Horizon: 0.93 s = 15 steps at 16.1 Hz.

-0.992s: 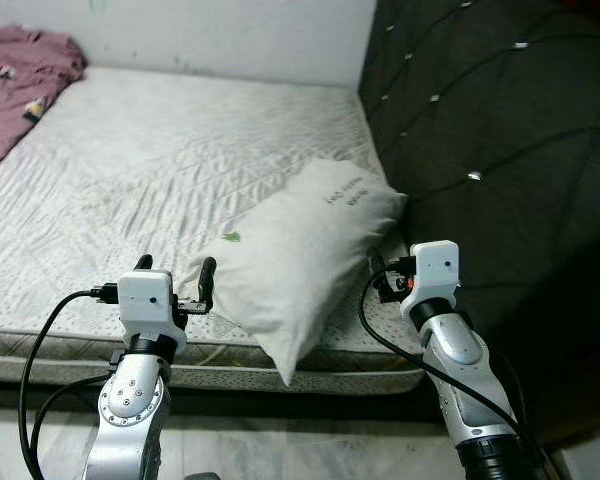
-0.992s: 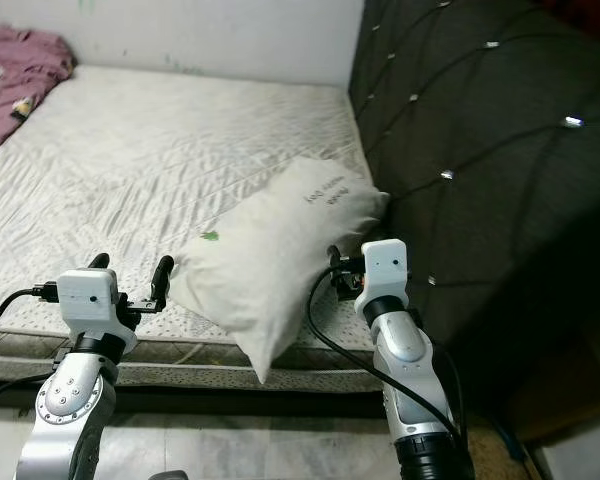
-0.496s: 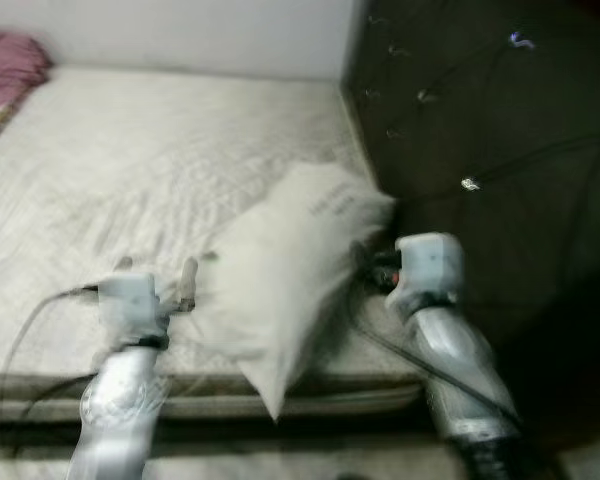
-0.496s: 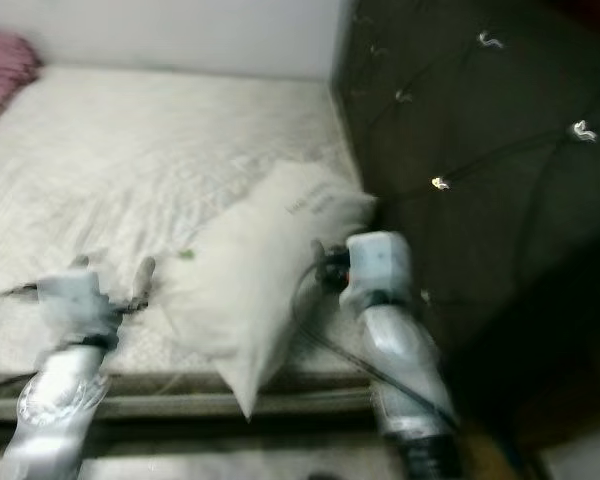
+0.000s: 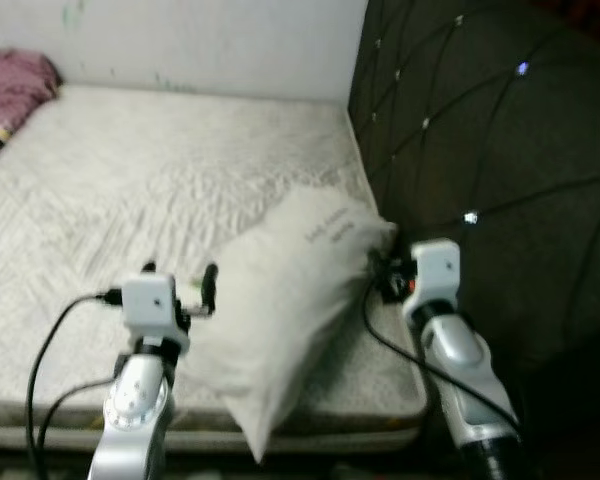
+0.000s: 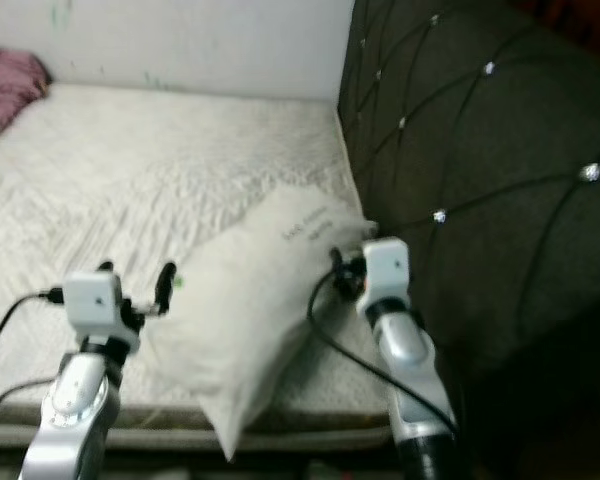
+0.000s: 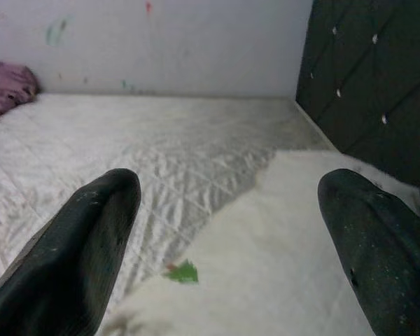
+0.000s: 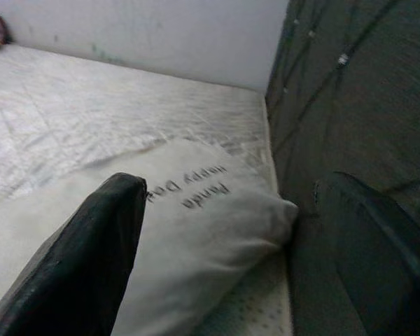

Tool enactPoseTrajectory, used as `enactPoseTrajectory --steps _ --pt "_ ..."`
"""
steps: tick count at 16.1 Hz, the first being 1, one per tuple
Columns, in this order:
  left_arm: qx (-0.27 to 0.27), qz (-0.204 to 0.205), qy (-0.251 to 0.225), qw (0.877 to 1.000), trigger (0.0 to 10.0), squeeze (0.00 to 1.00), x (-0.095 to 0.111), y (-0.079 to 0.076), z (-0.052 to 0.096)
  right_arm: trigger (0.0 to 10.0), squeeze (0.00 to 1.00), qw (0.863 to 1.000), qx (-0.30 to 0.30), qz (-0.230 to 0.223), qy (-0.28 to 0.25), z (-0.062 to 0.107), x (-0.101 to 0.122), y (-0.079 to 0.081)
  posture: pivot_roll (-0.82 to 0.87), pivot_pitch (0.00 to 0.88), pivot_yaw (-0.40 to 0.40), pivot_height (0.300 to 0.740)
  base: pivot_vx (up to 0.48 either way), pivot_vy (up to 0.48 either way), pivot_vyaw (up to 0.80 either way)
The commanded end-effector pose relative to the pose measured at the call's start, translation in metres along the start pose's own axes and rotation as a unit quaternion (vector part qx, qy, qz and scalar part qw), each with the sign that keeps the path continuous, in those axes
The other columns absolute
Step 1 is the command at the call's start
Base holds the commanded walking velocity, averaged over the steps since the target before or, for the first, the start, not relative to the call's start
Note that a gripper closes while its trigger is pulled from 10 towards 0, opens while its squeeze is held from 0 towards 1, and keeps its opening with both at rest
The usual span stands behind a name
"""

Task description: Clean up the room

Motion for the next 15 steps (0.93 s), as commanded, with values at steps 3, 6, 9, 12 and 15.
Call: enactPoseTrajectory --steps 3,6,9,12,15 --pt "0.021 0.006 0.021 1.000 10.0 0.00 -0.005 0.009 0.002 10.0 0.00 1.000 0.009 -0.010 -0.003 -0.002 0.001 0.007 0.03 0.023 -0.047 0.740 0.000 0.000 0.00" --pt "0.015 0.013 0.021 1.000 10.0 0.00 -0.004 0.007 0.001 10.0 0.00 1.000 0.007 -0.015 -0.002 -0.001 0.001 0.006 0.02 0.033 -0.055 0.740 0.000 0.480 0.00" --pt "0.001 0.013 0.004 1.000 10.0 0.00 0.001 0.004 0.001 10.0 0.00 1.000 0.007 -0.013 0.000 -0.001 0.001 0.006 0.02 0.043 -0.061 0.740 0.000 0.320 0.00" --pt "-0.013 0.002 -0.014 1.000 10.0 0.00 0.006 0.002 0.001 10.0 0.00 1.000 0.009 -0.012 0.003 -0.003 0.001 0.008 0.02 0.062 -0.061 0.740 0.000 0.000 0.00" --pt "0.004 -0.007 -0.018 1.000 10.0 0.00 0.010 0.008 -0.004 10.0 0.00 1.000 0.009 -0.023 0.001 -0.005 0.003 0.009 0.02 0.058 -0.060 0.740 0.000 0.000 0.00"
Point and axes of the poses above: a point about 5 cm out from each wrist's last joint towards the gripper, its own z axis pointing back from the gripper into the wrist, its own x axis along the axis of the wrist's last joint, y = z × x, the point moved 2 cm from there along -z, pointing out of the wrist towards the gripper
